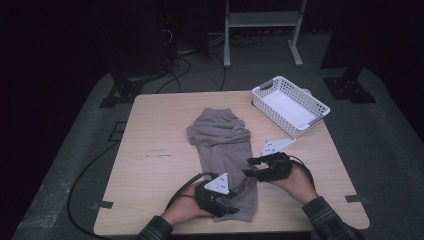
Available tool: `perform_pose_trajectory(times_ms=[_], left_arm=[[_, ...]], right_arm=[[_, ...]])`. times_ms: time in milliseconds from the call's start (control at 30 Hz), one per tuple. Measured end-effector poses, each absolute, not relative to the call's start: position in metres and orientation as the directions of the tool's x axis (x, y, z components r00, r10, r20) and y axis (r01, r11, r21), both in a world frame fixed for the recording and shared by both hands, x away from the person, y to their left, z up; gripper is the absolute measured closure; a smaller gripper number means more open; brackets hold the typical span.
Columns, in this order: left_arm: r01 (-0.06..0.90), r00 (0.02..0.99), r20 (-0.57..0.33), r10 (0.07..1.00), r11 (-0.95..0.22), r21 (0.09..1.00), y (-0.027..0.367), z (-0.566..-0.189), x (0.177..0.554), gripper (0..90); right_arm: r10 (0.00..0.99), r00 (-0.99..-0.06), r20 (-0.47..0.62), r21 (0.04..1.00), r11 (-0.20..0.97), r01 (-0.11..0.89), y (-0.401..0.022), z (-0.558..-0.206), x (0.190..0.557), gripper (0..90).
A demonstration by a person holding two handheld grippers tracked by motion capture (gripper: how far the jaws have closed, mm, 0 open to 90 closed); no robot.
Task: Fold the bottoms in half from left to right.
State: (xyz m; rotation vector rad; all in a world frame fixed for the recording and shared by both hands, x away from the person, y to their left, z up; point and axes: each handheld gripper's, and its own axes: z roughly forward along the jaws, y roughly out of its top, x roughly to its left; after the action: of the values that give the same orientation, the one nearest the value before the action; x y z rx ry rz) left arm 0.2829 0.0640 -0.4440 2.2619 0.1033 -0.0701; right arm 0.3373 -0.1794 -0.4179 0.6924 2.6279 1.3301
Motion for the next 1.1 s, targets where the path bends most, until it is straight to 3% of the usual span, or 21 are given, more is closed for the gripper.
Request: perform_pose_trajectory(times_ms=[100,433,800,867,967,1100], left_arm=[[0.076,0.997,-0.08,0.021,-0.614,0.786,0.07,-0.434,0.277,45.0],[0.144,0.988,-0.078,0.133,-0.618,0.773,0.088,-0.44,0.283,44.3],[0.195,0.975,-0.075,0.209,-0.641,0.742,0.092,-0.45,0.294,44.0],[0.197,0.974,-0.076,0.211,-0.643,0.74,0.092,-0.451,0.295,43.9],[0.197,0.975,-0.076,0.211,-0.644,0.739,0.092,-0.451,0.295,43.9],[0.191,0.976,-0.072,0.207,-0.648,0.737,0.091,-0.451,0.295,43.6]], right_arm=[[0.422,-0.898,0.126,0.785,0.511,0.351,-0.18,-0.417,0.332,51.2],[0.393,-0.908,0.147,0.712,0.594,0.373,-0.193,-0.441,0.311,51.2],[0.332,-0.941,0.06,0.647,0.705,0.29,-0.21,-0.46,0.277,48.5],[0.314,-0.948,0.046,0.625,0.731,0.273,-0.207,-0.463,0.278,52.4],[0.315,-0.949,0.03,0.615,0.742,0.265,-0.207,-0.466,0.279,67.2],[0.339,-0.939,0.061,0.611,0.731,0.304,-0.209,-0.465,0.28,70.5]])
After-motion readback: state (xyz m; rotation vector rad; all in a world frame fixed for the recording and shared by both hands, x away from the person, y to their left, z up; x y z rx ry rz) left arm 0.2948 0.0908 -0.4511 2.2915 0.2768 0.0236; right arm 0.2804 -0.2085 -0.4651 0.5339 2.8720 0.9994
